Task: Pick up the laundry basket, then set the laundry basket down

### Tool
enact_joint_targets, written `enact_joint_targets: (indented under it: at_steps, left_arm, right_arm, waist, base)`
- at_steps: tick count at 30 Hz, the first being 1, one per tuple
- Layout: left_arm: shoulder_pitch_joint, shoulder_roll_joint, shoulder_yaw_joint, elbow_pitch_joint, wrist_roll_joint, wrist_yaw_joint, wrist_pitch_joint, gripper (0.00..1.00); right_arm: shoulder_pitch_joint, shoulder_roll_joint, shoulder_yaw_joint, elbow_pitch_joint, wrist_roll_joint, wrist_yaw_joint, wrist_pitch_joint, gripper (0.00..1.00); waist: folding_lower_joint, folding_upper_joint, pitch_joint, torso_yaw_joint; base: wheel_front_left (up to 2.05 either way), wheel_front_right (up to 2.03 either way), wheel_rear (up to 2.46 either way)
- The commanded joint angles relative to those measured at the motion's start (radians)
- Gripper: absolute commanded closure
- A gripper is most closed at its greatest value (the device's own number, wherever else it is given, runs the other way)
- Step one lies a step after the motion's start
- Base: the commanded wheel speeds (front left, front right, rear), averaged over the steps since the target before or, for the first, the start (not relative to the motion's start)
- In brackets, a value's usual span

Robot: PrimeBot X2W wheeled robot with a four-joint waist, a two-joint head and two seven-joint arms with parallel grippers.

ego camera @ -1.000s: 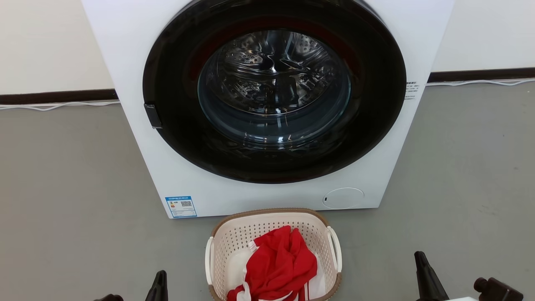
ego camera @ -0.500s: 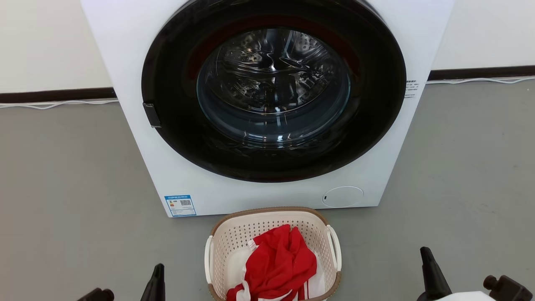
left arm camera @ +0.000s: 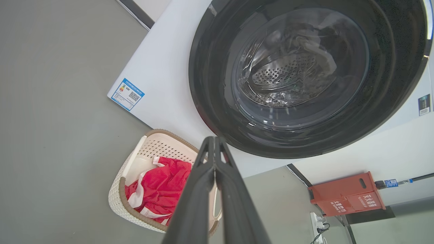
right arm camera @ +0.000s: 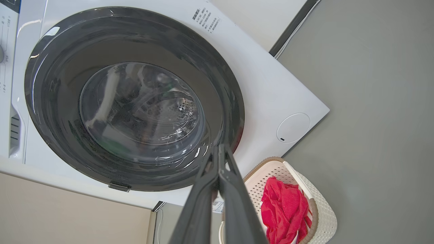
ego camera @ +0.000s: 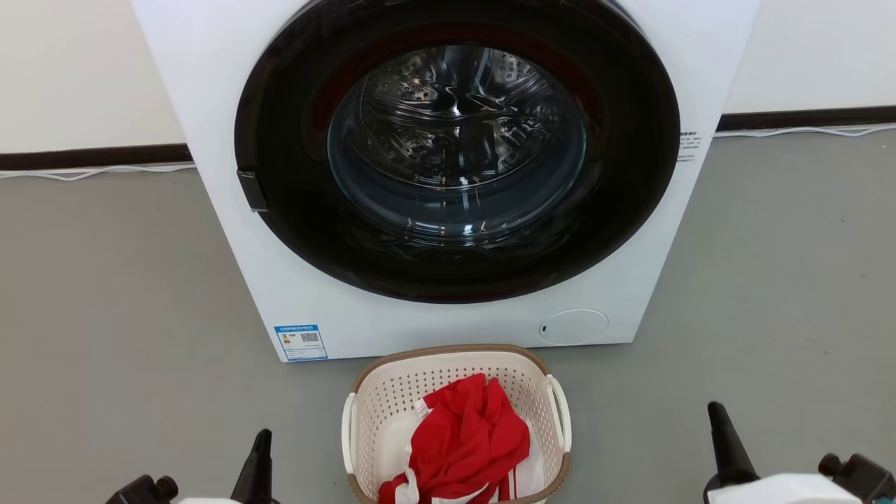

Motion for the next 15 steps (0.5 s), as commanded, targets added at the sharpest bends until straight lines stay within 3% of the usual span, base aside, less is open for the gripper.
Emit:
enact_joint_targets:
  at_steps: [1, 15]
  left_arm:
    - [-0.06, 0.01, 0.026, -0.019, -0.031, -0.012, 0.004, 1.0]
    - [-0.097, 0.009, 0.052, -0.005, -0.197, -0.039, 0.044, 1.0]
  right_arm:
    - [-0.057, -0.011, 0.004, -0.031, 0.028, 0.004, 0.011, 1.0]
    - [-0.081, -0.011, -0.013, -0.035, 0.181, 0.005, 0.051, 1.0]
  waist:
    - [-0.0001, -0.0001, 0.0, 0.0]
    - [-0.0001, -0.0001, 0.006, -0.002]
  base:
    - [0.0, 0.0, 0.0]
    - [0.0, 0.0, 0.0]
